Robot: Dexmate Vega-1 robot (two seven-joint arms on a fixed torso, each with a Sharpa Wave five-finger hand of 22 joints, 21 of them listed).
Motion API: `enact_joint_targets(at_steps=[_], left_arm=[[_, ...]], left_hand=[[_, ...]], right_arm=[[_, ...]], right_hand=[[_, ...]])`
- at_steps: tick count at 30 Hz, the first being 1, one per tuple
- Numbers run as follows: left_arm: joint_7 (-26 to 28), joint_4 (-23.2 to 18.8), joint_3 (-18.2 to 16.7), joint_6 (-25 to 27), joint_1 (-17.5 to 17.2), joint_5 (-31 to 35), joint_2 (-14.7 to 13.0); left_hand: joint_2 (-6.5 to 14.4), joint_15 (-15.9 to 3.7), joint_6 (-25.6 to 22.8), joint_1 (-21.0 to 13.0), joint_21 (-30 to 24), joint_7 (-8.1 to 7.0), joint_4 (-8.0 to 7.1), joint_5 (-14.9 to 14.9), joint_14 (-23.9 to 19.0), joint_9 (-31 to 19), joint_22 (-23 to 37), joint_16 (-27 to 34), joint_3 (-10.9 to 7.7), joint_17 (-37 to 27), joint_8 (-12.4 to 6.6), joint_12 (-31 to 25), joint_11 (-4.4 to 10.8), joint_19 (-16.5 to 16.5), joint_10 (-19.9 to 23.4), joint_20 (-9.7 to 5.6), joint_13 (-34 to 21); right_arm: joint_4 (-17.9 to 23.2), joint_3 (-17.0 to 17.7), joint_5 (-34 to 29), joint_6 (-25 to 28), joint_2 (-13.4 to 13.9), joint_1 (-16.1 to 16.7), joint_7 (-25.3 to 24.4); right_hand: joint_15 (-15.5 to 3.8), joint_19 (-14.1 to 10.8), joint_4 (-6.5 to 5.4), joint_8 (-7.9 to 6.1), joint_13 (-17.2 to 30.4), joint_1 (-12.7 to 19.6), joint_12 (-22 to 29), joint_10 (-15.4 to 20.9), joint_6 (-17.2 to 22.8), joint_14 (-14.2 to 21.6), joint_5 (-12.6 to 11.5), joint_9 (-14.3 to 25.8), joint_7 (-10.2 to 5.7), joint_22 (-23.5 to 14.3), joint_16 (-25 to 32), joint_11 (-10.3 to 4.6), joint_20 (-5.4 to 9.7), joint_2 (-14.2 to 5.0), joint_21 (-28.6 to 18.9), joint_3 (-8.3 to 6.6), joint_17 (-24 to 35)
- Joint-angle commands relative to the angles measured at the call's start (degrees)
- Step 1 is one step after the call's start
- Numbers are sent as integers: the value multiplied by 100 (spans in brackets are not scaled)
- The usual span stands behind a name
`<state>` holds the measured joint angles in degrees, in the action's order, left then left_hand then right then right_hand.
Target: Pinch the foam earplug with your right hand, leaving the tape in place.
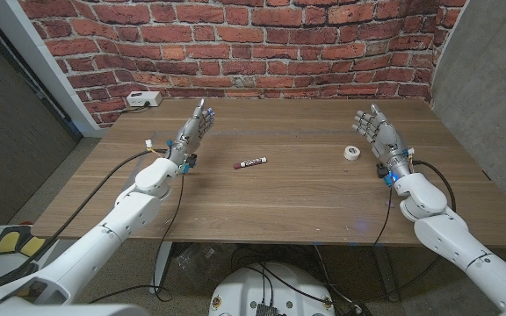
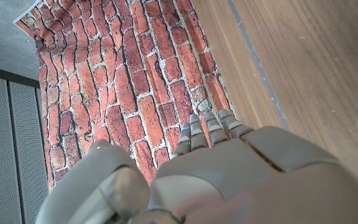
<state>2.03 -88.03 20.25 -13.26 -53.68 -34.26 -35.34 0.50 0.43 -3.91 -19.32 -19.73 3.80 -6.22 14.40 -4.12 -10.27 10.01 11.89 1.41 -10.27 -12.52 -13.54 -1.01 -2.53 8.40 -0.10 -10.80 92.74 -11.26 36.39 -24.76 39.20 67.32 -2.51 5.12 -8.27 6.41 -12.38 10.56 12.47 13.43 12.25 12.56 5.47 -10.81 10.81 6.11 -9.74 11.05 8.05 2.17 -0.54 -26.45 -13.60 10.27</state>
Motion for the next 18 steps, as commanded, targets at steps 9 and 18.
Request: enact_joint_targets(at_steps=[9,18], left_arm=[[-324,316,33,-244,146,-218,227],[-273,184,71,-288,146,-39,160]], left_hand=[[27,17,-329,-114,-39,5,36,-35,-325,-33,13,56,37,-16,-66,-60,-8,309,303,74,-18],[35,12,-461,-139,-23,20,45,-44,-430,-34,12,62,52,-17,-87,-63,-1,375,388,104,-19]], right_arm=[[637,586,16,-422,161,1055,-46],[1067,899,-287,-466,170,1676,-328]], right_hand=[[-22,-91,52,-63,8,93,51,78,160,88,3,30,-69,-33,39,-14,24,-32,54,-38,9],[-69,-200,102,-152,10,211,67,180,457,186,14,54,-157,-34,37,-52,38,-107,80,-91,6]])
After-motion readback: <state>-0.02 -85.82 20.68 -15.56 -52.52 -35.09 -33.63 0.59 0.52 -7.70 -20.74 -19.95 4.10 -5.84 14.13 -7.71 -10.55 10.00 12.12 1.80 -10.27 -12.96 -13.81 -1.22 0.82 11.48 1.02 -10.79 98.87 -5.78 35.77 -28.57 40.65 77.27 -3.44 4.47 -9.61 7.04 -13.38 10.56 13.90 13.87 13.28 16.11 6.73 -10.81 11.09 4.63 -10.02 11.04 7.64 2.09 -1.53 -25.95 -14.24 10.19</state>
